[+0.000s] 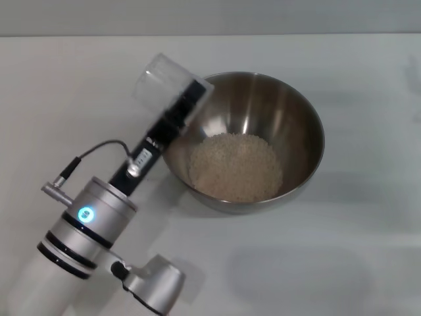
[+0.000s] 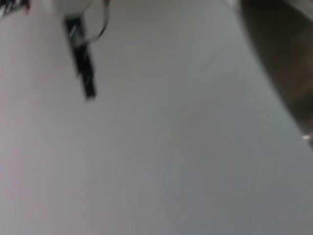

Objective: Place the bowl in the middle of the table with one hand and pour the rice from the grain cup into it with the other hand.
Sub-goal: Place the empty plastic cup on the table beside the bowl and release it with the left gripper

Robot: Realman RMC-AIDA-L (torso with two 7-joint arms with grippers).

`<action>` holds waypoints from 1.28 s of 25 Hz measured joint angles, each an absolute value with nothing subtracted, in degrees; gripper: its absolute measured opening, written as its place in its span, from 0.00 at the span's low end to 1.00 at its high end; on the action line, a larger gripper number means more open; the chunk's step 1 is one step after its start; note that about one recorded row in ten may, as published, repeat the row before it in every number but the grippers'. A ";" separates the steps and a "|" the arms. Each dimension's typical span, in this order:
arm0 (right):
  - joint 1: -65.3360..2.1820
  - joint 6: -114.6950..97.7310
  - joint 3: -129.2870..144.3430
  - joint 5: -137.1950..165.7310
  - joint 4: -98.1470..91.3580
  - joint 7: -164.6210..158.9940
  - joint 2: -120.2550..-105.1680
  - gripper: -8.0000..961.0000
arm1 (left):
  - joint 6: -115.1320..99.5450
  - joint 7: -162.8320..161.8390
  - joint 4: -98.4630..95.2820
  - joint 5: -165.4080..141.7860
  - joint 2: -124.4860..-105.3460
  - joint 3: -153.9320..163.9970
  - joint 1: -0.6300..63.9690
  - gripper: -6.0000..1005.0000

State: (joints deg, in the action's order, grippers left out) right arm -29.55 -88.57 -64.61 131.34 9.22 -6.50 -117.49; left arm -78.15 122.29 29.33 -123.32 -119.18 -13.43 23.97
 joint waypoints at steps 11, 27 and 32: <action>-29.53 -87.17 -64.85 131.30 9.23 -6.90 -117.62 0.71 | -77.75 65.73 38.93 -122.83 -119.11 -28.72 17.57 0.03; -28.90 -87.35 -64.95 131.22 9.39 -7.00 -118.31 0.71 | -66.80 18.23 29.55 -118.78 -118.48 -40.81 17.14 0.03; -28.83 -87.49 -64.95 131.21 9.37 -7.01 -118.40 0.71 | -64.22 15.59 27.78 -118.64 -118.58 -40.88 17.69 0.03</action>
State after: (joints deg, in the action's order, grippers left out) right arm -28.83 -87.49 -64.95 131.21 9.37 -7.01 -118.40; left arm -64.22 15.60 27.78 -118.65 -118.58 -40.88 17.69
